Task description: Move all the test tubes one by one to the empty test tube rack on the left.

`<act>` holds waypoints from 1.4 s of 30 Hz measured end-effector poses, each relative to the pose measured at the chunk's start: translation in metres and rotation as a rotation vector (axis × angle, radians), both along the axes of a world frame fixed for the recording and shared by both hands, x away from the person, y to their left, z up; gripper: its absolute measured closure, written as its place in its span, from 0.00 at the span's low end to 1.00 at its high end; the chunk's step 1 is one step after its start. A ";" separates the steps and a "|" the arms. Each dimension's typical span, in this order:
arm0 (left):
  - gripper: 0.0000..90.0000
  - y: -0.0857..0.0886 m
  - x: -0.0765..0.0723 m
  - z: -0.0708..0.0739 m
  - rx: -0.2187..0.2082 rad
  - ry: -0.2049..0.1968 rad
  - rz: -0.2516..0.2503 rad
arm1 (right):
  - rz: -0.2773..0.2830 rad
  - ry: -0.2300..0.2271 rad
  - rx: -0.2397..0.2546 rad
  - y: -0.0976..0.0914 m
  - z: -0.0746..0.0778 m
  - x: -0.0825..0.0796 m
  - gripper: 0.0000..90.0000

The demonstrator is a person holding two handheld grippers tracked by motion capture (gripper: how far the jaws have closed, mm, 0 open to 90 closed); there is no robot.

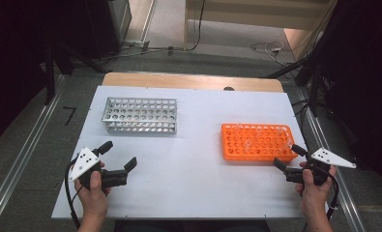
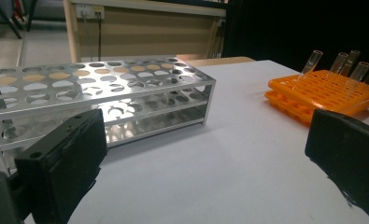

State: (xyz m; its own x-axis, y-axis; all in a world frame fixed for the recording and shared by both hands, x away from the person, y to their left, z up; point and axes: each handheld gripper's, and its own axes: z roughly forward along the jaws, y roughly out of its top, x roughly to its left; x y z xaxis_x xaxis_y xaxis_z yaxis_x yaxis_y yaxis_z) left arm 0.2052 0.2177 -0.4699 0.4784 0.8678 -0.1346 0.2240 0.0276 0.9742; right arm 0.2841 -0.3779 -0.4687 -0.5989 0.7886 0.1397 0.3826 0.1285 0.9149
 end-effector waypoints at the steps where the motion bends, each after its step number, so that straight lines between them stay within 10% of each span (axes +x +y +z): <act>1: 0.00 0.000 0.000 0.000 0.000 0.000 0.001 | -0.001 0.004 -0.002 0.001 0.000 0.000 0.00; 8: 0.00 0.000 -0.001 0.000 -0.008 -0.001 0.002 | -0.066 0.039 -0.014 0.001 -0.003 0.002 0.16; 18: 0.00 -0.001 0.000 -0.002 -0.005 0.007 0.008 | -0.121 0.079 -0.046 0.002 -0.016 0.009 0.62; 42: 0.00 -0.006 0.001 -0.004 0.003 0.021 -0.003 | -0.180 -0.018 -0.100 0.010 -0.010 0.014 0.82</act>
State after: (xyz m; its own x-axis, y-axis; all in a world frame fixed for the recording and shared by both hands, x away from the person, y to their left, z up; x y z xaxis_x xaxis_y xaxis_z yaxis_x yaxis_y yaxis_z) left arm 0.2067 0.2120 -0.4735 0.4778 0.8668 -0.1426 0.2448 0.0245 0.9693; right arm 0.2981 -0.3681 -0.4791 -0.4490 0.8924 0.0458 0.3908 0.1500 0.9081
